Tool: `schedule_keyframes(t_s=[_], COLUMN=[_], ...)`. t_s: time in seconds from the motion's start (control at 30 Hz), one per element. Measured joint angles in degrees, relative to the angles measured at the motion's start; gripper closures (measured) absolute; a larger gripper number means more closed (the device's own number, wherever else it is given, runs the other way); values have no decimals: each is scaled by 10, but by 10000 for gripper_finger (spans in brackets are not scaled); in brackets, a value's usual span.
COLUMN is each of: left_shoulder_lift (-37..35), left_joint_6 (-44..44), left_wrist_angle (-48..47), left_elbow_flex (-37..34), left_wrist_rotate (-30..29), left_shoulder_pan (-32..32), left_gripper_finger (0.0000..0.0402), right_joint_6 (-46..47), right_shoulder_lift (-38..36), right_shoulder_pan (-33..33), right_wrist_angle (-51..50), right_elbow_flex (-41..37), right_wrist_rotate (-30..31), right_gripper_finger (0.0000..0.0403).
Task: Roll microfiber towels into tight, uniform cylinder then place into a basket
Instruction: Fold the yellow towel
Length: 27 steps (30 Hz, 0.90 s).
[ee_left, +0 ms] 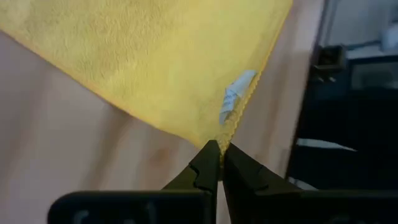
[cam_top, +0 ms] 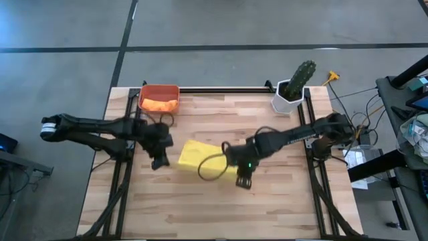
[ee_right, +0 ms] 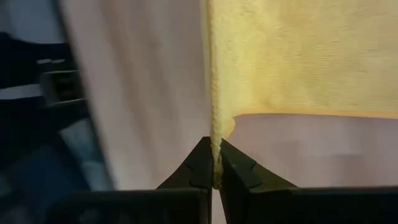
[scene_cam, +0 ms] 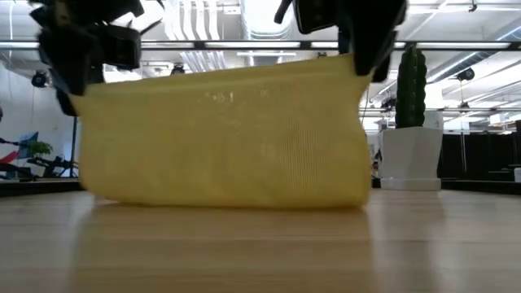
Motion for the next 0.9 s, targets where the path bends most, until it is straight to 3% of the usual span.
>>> schedule_keyframes(t_s=[0.2, 0.33, 0.6, 0.9], left_shoulder_lift=[14, 59, 159, 135], left_joint_6=[-48, 3, 66, 71], left_wrist_angle=[87, 106, 124, 107], left_elbow_flex=[-20, -19, -7, -1], left_wrist_rotate=[-23, -78, -86, -87], left_shoulder_pan=[-55, -49, -30, -24], left_gripper_finger=[401, 401, 401, 401], right_joint_6=[41, 26, 8, -13], right_shoulder_lift=[-1, -1, -1, -3], right_shoulder_pan=[37, 35, 26, 4], right_wrist_angle=[102, 98, 104, 92], right_elbow_flex=[-56, -76, -119, -128], right_wrist_rotate=[-26, -24, -18, 12], right_gripper_finger=[394, 394, 394, 394])
